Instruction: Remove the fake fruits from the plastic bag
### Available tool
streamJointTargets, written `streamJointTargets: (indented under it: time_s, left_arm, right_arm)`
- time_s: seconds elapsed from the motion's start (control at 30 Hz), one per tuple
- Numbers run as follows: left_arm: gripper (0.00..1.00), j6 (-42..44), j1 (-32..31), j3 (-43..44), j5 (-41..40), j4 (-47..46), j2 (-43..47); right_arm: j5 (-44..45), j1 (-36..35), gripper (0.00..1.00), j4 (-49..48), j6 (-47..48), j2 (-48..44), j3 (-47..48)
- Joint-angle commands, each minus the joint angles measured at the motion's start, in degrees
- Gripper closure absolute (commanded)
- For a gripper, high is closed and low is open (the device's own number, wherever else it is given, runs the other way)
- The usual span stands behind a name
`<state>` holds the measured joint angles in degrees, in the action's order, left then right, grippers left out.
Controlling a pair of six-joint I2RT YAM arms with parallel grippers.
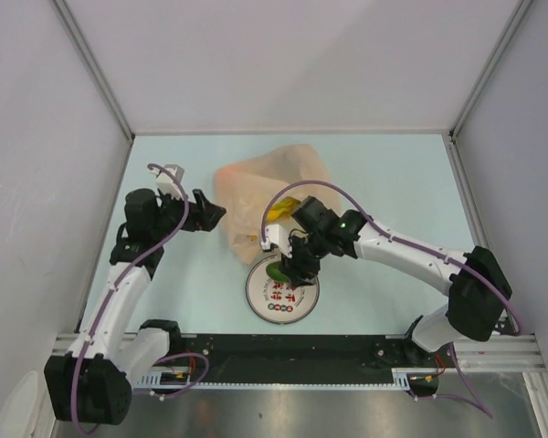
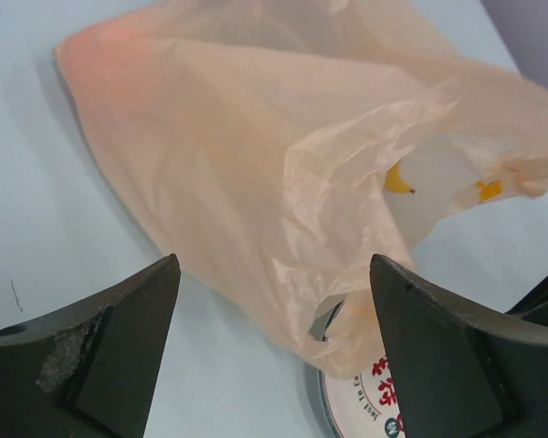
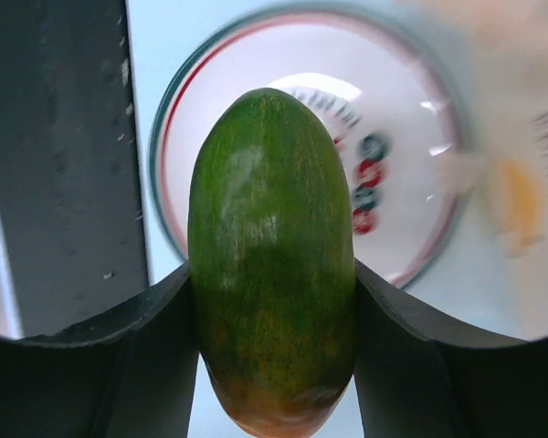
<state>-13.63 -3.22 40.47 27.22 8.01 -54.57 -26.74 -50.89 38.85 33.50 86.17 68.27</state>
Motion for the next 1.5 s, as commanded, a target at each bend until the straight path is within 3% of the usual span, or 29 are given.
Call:
streamJointTargets:
  time_s: [0.0,0.27,0.37,0.47,0.77,0.87,0.9,1.0,1.2,1.37,1.47]
  left_arm:
    - [0.10,-1.5,0.5,-0.8,1.1,-1.8,6.6]
    - [0.11,-1.2,3.0,-3.0,1.6,-1.3,11.1]
    - [0.12,-1.8,6.7,-2.8,2.2,-0.9,11.1]
    - [0.12,-3.7,8.8,-2.2,2.8,-0.8,10.8]
    - [0.13,-4.1,9.9,-2.7,3.9,-0.6,10.2]
    - [0.13,-3.9,9.9,-2.9,3.7,-0.9,10.4]
    - [0.13,-3.9,9.9,-2.9,3.6,-0.9,10.4]
    - [0.14,-4.0,9.9,-3.0,3.4,-1.0,10.2]
    - [0.16,-5.1,9.9,-3.3,3.4,-1.4,9.6]
    - [0.16,3.8,5.7,-1.9,1.2,3.6,9.5]
    - [0.16,8.7,0.4,-1.3,5.4,6.0,9.6]
  right_arm:
    - [-3.0,0.4,0.64,2.2,-10.2,0.4,-6.4]
    - [2.1,0.8,0.61,-8.7,-26.3,3.0,-10.6]
    - [7.2,1.9,0.61,-12.0,-33.2,3.9,-10.9]
    - [11.2,3.3,0.59,-14.9,-34.6,5.0,-11.0]
    - [10.1,3.0,0.56,-17.4,-36.7,6.5,-13.9]
    - [11.9,2.7,0.47,-18.0,-37.7,6.3,-14.6]
    - [12.7,2.7,0.38,-17.9,-37.7,6.3,-14.5]
    - [14.2,3.3,0.24,-17.9,-37.6,6.7,-14.6]
    - [11.5,3.9,0.06,-15.1,-35.2,4.6,-12.2]
    - [4.9,4.4,0.03,-3.6,-27.0,-0.6,-5.4]
    - [4.9,5.7,0.05,-2.2,-26.8,-4.4,-3.0]
